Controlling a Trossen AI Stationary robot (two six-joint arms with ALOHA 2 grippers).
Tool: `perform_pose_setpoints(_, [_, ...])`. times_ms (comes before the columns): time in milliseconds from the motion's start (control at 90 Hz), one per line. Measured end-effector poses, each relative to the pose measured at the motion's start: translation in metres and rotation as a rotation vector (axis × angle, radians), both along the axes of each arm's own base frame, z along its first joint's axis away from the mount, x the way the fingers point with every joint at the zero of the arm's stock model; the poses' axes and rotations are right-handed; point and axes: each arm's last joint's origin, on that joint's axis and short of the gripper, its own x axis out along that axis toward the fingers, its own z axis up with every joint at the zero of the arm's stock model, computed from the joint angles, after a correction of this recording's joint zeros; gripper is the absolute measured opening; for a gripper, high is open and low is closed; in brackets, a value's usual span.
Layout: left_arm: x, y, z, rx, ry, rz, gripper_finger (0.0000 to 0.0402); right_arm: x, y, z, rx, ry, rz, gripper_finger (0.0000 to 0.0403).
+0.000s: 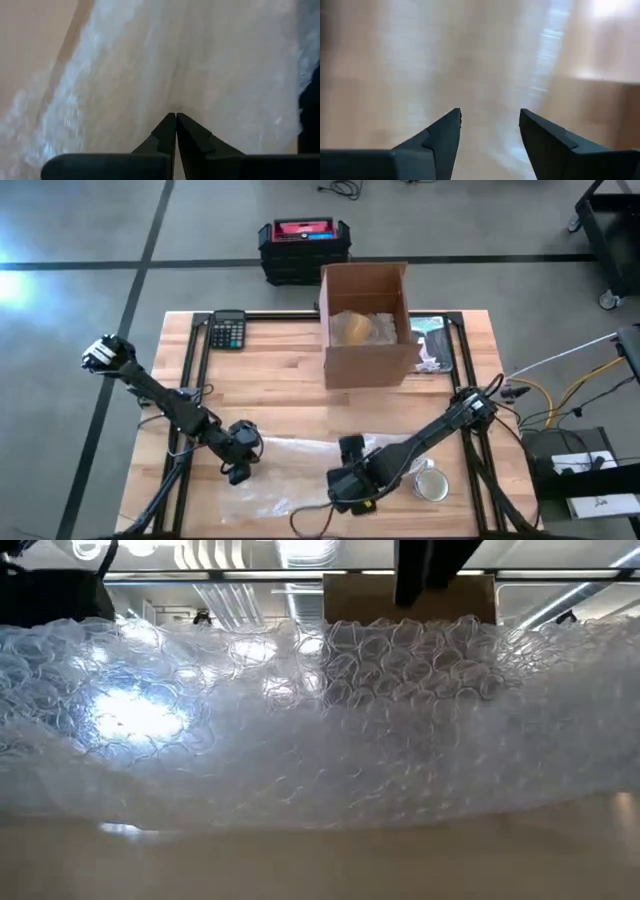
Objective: Wrap mug
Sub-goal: Prepare the transparent bubble wrap, then wrap the blue patterned mug with the transparent bubble wrap
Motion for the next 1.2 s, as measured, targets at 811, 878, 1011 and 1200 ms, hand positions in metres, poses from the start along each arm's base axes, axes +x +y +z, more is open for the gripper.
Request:
perform_pose_setpoints(811, [0.014, -0.010, -0.034, 0.077, 0.017, -0.037, 0.0000, 0.019, -0.097, -0.120, 0.239, 0.013, -0.103, 0.0134])
perform_pose_setpoints(878, [0.016, -0.011, -0.041, 0.081, 0.036, -0.044, 0.0000, 0.015, -0.105, -0.123, 0.141, 0.015, -0.154, 0.0127])
perform_pose_setpoints(1011, [0.018, -0.014, -0.052, 0.069, 0.088, -0.074, 0.0000, 0.007, -0.117, -0.123, -0.047, 0.059, -0.197, 0.0112])
perform_pose_setpoints(1200, [0.018, -0.016, -0.056, 0.049, 0.119, -0.092, 0.0000, -0.012, -0.123, -0.107, -0.169, 0.183, -0.229, 0.0095])
